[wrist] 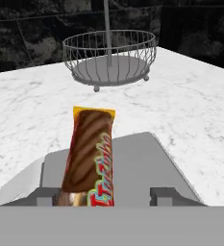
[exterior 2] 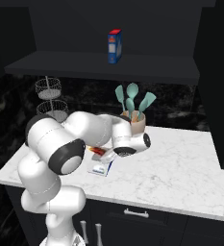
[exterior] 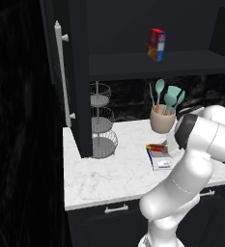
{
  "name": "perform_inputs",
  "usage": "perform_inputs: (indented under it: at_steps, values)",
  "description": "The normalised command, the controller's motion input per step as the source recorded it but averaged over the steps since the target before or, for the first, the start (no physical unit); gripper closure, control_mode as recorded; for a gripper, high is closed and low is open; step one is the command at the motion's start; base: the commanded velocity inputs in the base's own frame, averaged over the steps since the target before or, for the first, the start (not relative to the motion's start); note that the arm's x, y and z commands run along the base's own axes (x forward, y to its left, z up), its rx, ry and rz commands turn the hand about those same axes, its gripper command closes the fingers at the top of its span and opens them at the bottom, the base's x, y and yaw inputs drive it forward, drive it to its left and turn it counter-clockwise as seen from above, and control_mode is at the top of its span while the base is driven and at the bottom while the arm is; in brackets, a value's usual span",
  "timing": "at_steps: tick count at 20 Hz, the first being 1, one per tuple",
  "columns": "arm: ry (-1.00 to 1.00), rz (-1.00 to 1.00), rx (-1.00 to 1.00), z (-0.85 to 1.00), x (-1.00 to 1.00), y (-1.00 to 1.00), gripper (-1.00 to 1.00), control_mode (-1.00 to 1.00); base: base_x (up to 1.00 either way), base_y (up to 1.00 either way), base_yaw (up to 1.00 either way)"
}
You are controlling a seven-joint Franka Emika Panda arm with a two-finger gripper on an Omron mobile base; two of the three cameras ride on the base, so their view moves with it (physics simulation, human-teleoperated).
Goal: Pick the bar and place it on the digital scale for weighing, and close the cabinet.
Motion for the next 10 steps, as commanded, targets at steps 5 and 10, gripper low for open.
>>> perform_inputs:
  at_steps: [5,10]
  values:
    - [-0.05,0.00,0.00,0.00,-0.11,-0.01,-1.00,-1.00,0.00,0.00,0.00]
    - [-0.09,0.00,0.00,0.01,-0.30,0.00,-1.00,-1.00,0.00,0.00,0.00]
